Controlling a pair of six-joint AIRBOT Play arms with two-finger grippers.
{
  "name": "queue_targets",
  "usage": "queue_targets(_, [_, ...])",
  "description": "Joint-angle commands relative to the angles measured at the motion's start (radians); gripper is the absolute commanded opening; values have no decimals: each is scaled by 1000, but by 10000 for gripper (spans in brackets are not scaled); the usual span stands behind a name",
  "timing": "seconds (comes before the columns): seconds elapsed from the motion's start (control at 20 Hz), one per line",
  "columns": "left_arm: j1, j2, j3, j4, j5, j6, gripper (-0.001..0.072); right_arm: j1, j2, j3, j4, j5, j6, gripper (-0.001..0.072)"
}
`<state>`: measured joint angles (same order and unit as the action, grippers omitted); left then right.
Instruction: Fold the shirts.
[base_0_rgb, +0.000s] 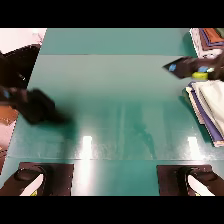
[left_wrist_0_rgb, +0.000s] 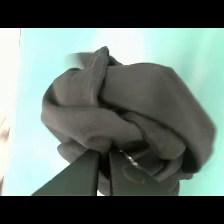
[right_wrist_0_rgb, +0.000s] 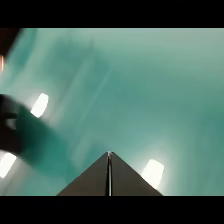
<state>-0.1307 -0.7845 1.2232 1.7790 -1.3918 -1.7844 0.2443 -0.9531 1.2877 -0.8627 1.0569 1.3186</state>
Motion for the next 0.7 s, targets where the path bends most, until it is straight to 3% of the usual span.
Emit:
queue_targets(0.0, [-1,0,256,-243,72,98,24,-75,36,130,-1,-6,25,16])
queue_targets(0.3, [-42,-125,320,-473,91,171,24,-175,36,251,-1,-5,28,16])
queue_targets(0.5, [-371,-299,320,-470,135,216,25,-196,36,275,-2,18,29,16])
queue_targets(0.65, [-607,-462,320,-470,258,291,26,-196,36,275,-1,26,29,16])
